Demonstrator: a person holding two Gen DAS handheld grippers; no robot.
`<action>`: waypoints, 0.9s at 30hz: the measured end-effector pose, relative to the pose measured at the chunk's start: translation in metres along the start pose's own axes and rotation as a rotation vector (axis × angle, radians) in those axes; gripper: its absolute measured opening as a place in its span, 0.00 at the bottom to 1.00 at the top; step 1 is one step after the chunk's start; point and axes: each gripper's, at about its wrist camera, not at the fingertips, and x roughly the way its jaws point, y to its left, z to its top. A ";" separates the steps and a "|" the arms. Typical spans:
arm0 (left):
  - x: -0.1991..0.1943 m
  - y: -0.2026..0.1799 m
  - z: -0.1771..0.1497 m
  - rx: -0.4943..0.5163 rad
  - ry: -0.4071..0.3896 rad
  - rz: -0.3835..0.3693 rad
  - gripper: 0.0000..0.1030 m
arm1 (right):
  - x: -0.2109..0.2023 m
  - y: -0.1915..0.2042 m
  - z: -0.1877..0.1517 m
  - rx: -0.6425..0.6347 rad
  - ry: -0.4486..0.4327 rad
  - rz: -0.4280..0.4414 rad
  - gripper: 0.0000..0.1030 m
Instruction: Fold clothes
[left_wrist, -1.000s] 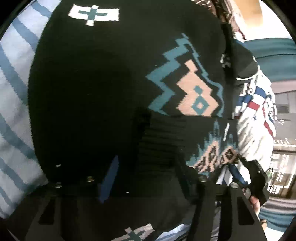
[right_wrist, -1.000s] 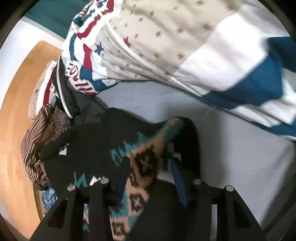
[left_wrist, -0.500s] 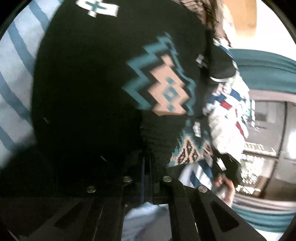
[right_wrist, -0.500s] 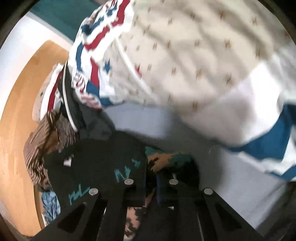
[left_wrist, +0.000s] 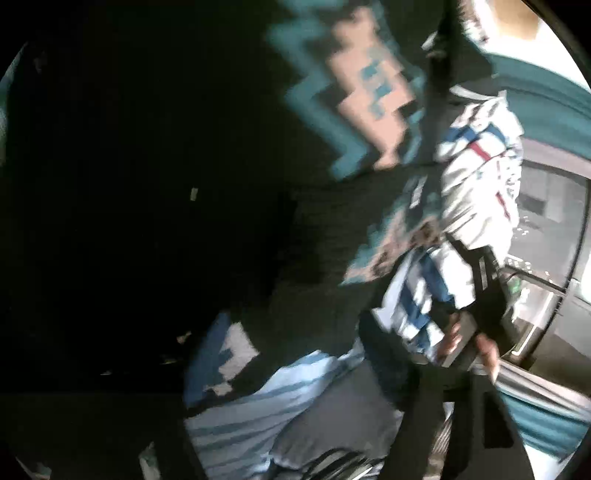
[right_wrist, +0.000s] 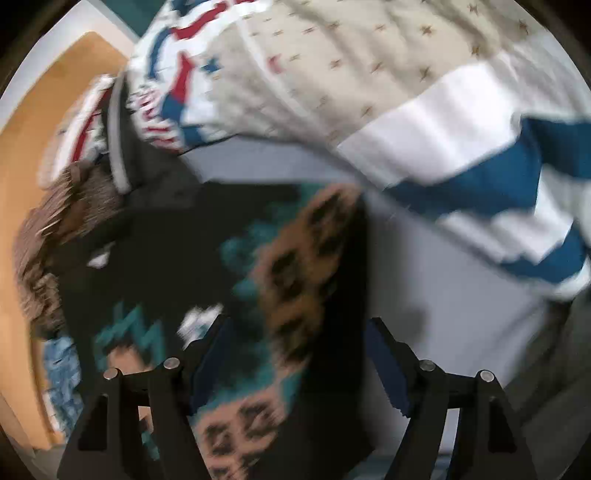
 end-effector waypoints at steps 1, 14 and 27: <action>-0.008 -0.001 0.000 0.017 -0.033 -0.007 0.74 | 0.002 0.009 -0.009 -0.020 0.020 0.051 0.76; -0.089 0.042 0.026 0.037 -0.297 0.045 0.73 | 0.053 0.101 -0.053 -0.224 0.167 0.094 0.66; -0.109 0.041 0.135 0.021 -0.428 0.211 0.11 | 0.125 0.285 0.017 -0.484 0.002 0.147 0.18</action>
